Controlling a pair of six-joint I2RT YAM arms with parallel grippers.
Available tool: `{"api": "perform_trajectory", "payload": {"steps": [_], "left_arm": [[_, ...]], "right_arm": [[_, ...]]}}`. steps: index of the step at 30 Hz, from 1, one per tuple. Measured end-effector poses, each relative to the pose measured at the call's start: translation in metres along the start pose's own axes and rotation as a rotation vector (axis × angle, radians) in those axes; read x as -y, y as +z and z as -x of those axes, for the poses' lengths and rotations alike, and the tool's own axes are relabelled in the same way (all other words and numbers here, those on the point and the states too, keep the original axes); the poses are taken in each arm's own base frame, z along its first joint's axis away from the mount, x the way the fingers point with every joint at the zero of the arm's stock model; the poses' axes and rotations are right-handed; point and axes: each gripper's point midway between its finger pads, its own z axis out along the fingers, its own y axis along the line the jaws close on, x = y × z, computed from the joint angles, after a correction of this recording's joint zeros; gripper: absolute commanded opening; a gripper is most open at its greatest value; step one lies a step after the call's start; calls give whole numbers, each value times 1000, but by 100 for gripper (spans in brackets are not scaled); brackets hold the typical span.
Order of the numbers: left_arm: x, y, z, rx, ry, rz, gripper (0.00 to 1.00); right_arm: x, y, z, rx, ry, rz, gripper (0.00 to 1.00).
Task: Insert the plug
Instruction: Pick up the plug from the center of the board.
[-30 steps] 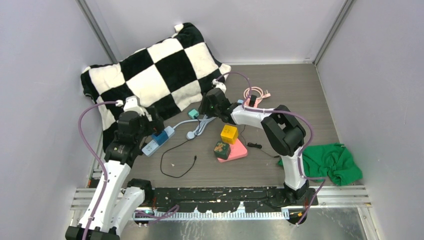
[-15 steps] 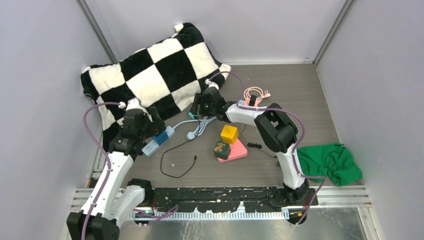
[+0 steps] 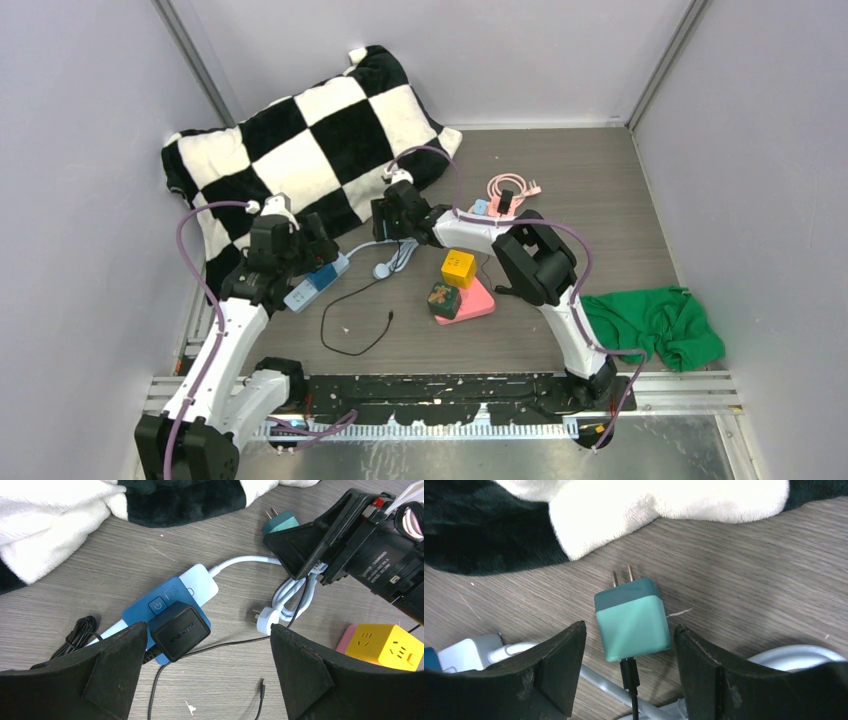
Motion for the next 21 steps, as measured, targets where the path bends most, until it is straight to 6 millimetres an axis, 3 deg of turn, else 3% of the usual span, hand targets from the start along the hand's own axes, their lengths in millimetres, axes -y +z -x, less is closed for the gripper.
{"api": "perform_trajectory", "payload": {"steps": [6, 13, 18, 21], "left_arm": [[0, -2, 2, 9, 13, -4, 99], [0, -12, 10, 60, 28, -7, 100], [2, -23, 19, 112, 26, -21, 100], [4, -26, 21, 126, 36, -35, 100]], "right_arm": [[5, -2, -6, -9, -78, -57, 53], [8, -5, -8, -16, -81, -68, 44], [5, -28, -11, -22, -15, -48, 42], [-1, -47, 1, 4, 21, -27, 42]]}}
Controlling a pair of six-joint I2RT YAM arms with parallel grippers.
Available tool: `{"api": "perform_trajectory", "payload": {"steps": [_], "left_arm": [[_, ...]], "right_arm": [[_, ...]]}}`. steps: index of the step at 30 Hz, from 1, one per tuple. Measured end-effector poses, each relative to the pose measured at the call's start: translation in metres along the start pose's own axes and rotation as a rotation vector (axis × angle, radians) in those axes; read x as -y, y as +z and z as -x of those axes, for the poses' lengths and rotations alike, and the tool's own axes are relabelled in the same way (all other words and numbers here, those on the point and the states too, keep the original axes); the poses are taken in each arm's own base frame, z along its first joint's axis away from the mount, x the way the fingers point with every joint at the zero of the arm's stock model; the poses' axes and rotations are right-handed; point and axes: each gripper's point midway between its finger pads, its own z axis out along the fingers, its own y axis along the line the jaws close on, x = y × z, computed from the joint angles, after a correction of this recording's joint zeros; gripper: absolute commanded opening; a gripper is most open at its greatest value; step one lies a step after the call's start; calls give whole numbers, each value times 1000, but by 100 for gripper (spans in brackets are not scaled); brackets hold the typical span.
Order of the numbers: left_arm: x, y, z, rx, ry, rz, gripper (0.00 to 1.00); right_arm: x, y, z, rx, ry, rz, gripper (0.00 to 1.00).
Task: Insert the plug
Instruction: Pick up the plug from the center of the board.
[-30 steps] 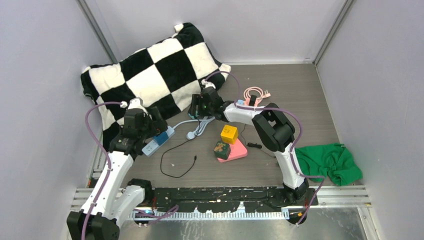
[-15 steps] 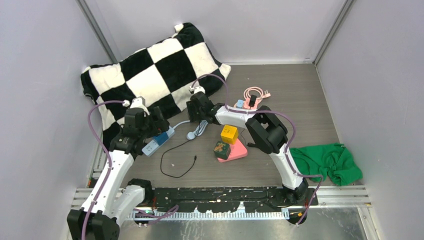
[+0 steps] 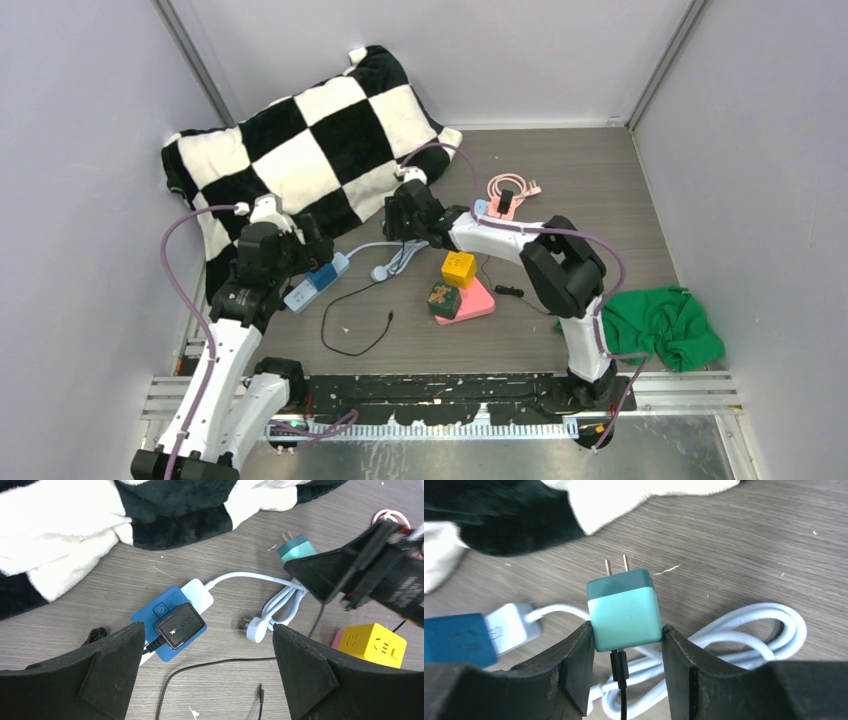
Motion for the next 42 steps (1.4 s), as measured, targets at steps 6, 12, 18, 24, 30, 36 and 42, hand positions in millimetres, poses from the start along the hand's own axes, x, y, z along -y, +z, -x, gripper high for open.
{"api": "perform_trajectory", "payload": {"steps": [6, 12, 18, 24, 30, 36, 42], "left_arm": [[10, -1, -1, -12, 21, -59, 92], [38, -2, 1, -23, -25, -199, 88], [69, -6, 9, -41, -167, -333, 88], [92, -8, 20, -49, -284, -427, 83], [105, -4, 21, -85, -364, -482, 75], [113, 3, 12, -133, -399, -497, 66], [121, 8, 5, -168, -421, -508, 56]], "right_arm": [[-19, -53, 46, 116, 116, 60, 42], [-30, -94, 69, 222, 294, 142, 41], [-22, -96, 41, 223, 421, 164, 41], [-44, -104, 17, 230, 390, 207, 41], [-82, -130, 28, 308, 350, 306, 41], [-90, -135, 32, 338, 333, 329, 42], [-94, -137, 30, 352, 304, 333, 42]]}}
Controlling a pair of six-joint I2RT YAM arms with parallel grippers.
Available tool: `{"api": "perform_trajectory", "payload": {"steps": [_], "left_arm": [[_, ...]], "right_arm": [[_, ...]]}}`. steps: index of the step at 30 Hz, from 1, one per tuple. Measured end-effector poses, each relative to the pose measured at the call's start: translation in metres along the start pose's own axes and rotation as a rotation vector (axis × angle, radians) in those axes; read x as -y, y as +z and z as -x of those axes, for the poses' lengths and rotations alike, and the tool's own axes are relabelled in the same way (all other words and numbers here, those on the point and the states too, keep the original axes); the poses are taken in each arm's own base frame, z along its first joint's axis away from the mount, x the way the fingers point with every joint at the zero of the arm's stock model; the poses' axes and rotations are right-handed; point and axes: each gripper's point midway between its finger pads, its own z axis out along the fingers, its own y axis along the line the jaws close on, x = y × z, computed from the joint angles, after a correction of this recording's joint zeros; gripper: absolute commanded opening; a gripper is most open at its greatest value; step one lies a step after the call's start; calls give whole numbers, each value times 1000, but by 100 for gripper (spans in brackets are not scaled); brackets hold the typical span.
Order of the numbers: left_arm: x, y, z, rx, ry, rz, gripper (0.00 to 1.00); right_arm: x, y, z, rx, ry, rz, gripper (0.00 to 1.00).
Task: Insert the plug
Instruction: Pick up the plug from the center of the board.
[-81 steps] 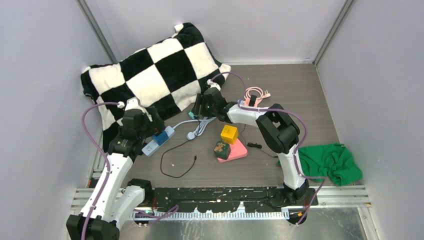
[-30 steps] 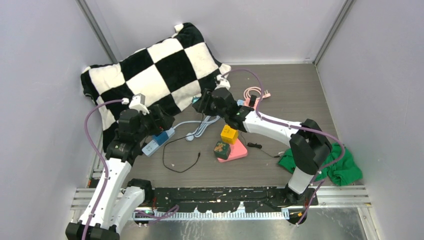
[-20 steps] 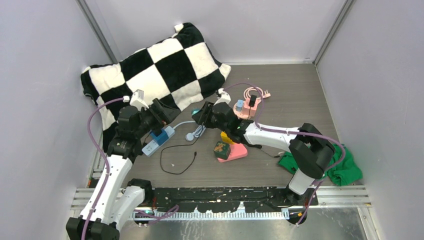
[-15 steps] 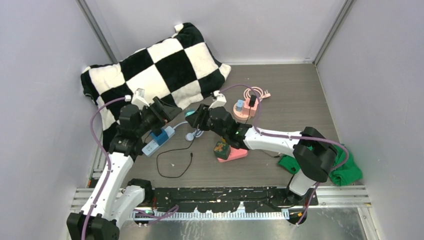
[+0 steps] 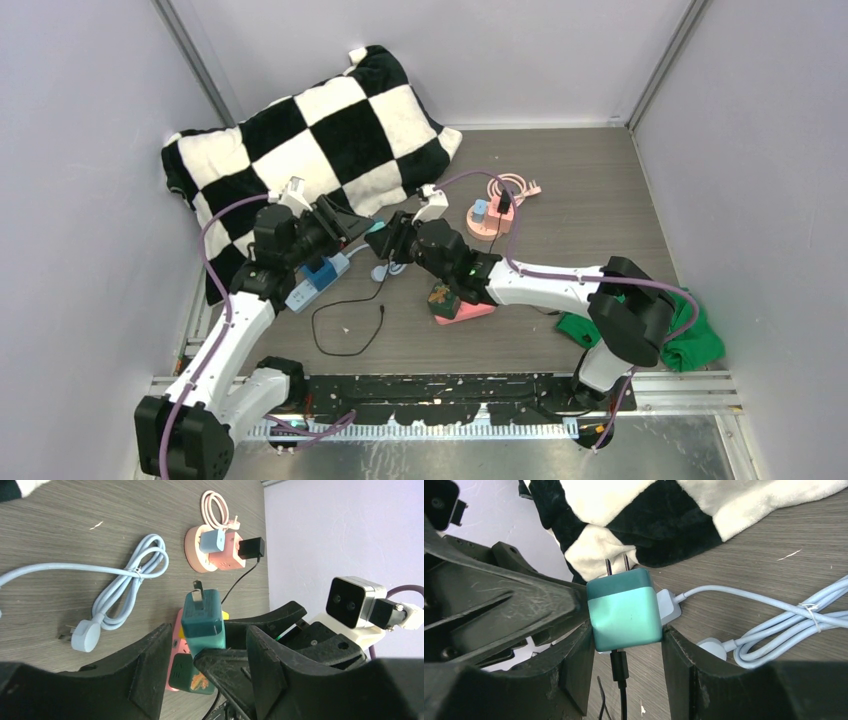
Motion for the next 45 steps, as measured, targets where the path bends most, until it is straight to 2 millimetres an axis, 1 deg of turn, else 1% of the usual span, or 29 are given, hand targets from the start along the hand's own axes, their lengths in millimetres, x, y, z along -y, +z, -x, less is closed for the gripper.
{"api": "perform_trajectory", "payload": {"steps": [2, 5, 6, 7, 9, 10, 11, 12, 13, 14, 15, 16, 17, 20, 22, 24, 26, 28, 29, 30, 31, 33, 35, 37, 41, 45], "left_arm": [[1, 3, -4, -12, -4, -4, 52], [-1, 8, -11, -33, -21, -5, 39], [-2, 10, -13, -41, -29, -3, 34], [-3, 12, -13, -42, -28, -1, 25], [-5, 14, -14, -47, -34, 3, 4], [-5, 15, -15, -49, -33, 3, 1], [-5, 15, -15, -50, -32, 1, 0], [-4, 15, -16, -52, -27, -1, 0], [-4, 15, -16, -56, -19, -4, 0], [-4, 15, -17, -61, -17, -7, 0], [-3, 15, -18, -67, -11, -11, 1], [-3, 14, -20, -76, 2, -19, 0], [-1, 13, -23, -91, 23, -32, 0], [1, 9, -33, -149, 94, -70, 0], [2, 6, -42, -201, 153, -101, 1], [7, 1, -49, -257, 216, -145, 0], [14, -3, -55, -304, 271, -203, 1], [24, -8, -61, -351, 342, -282, 1], [27, -10, -63, -367, 364, -310, 1], [30, -12, -66, -387, 390, -344, 1], [33, -14, -69, -403, 410, -374, 1], [38, -17, -73, -422, 434, -416, 1], [46, -21, -77, -431, 464, -474, 1], [55, -26, -82, -433, 507, -532, 0], [70, -36, -88, -430, 573, -617, 0], [70, -39, -93, -440, 596, -653, 1]], "right_arm": [[-2, -1, -2, -2, -9, 3, 42], [-4, -1, -3, -2, -15, 11, 43], [-4, -1, -3, -2, -19, 13, 43], [-4, -2, -5, -4, -21, 13, 43], [-4, -2, -7, -4, -23, 17, 45], [-3, -3, -8, -6, -24, 18, 48], [-2, -3, -8, -7, -26, 19, 51], [-2, -3, -9, -7, -28, 20, 60], [-2, -3, -9, -8, -31, 24, 66], [-3, -5, -9, -11, -34, 30, 77], [-5, -7, -11, -26, -48, 49, 82], [-7, -10, -12, -40, -59, 57, 91], [-10, -15, -12, -54, -74, 72, 95], [-14, -38, -9, -88, -124, 106, 98], [-16, -58, -2, -100, -155, 125, 96], [-20, -77, 11, -106, -184, 151, 90], [-22, -90, 27, -103, -197, 180, 82], [-17, -101, 45, -111, -196, 205, 76], [-19, -106, 45, -139, -194, 237, 72], [-8, -105, 55, -133, -186, 223, 70], [-1, -106, 58, -157, -177, 229, 69], [11, -110, 56, -215, -164, 230, 67], [16, -116, 45, -289, -155, 243, 63], [13, -121, 33, -361, -151, 275, 60], [1, -122, 22, -433, -117, 347, 54], [-11, -122, 17, -476, -70, 415, 47]]}}
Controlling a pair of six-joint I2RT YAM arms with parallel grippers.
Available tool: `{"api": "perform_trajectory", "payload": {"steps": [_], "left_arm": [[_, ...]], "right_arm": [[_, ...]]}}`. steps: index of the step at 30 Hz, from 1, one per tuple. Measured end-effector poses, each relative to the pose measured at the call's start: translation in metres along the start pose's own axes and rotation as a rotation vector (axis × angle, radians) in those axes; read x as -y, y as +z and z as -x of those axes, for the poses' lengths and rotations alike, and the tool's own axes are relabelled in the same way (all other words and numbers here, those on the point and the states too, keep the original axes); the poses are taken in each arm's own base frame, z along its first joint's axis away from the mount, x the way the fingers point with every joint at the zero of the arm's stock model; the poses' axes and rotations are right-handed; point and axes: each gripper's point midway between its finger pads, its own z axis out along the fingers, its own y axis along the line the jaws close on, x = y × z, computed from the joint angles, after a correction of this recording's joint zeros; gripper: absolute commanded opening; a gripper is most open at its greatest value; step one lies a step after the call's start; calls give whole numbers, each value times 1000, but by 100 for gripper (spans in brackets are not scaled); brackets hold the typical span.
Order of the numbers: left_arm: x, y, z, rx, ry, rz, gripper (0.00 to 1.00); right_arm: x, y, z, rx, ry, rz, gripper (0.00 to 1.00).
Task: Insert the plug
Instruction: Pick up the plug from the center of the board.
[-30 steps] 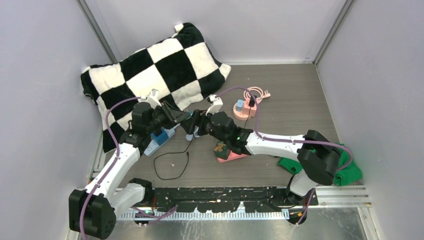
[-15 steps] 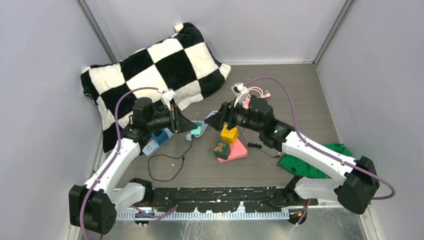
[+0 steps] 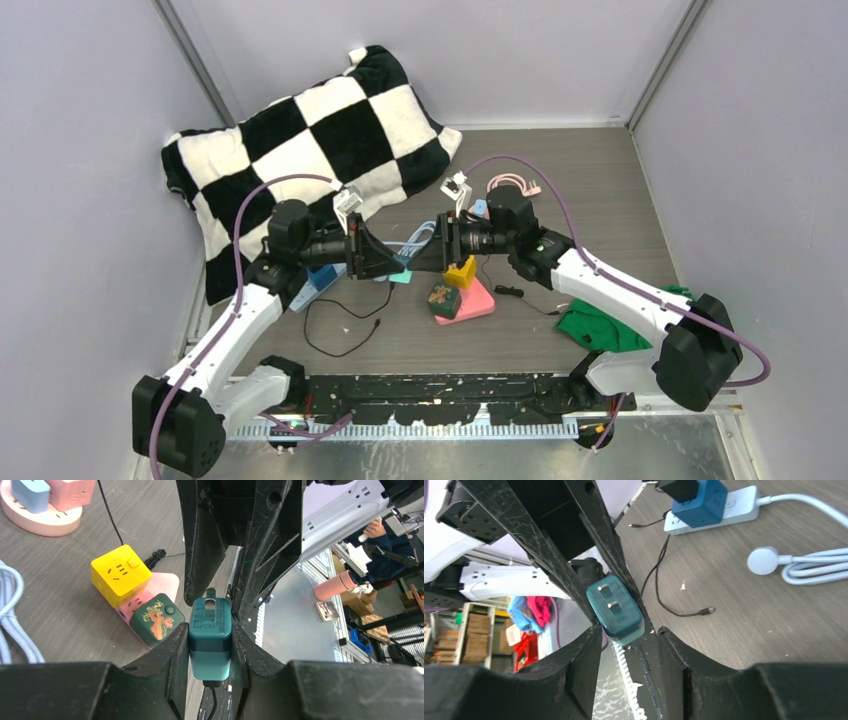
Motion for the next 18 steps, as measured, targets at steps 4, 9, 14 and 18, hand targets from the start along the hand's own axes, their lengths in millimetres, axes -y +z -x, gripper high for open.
{"api": "perform_trajectory", "payload": {"steps": [4, 9, 14, 18], "left_arm": [[0, 4, -8, -30, -14, -35, 1], [-2, 7, -12, -47, -30, -54, 0], [0, 6, -14, -54, -33, -68, 0], [6, 5, -13, -58, -28, -95, 0]], "right_arm": [[-4, 3, -4, -26, 20, 39, 40], [-3, 5, -9, -56, 43, 61, 25], [-6, 5, -11, -75, 63, 96, 16], [-11, 4, -13, -79, 80, 143, 29]]}}
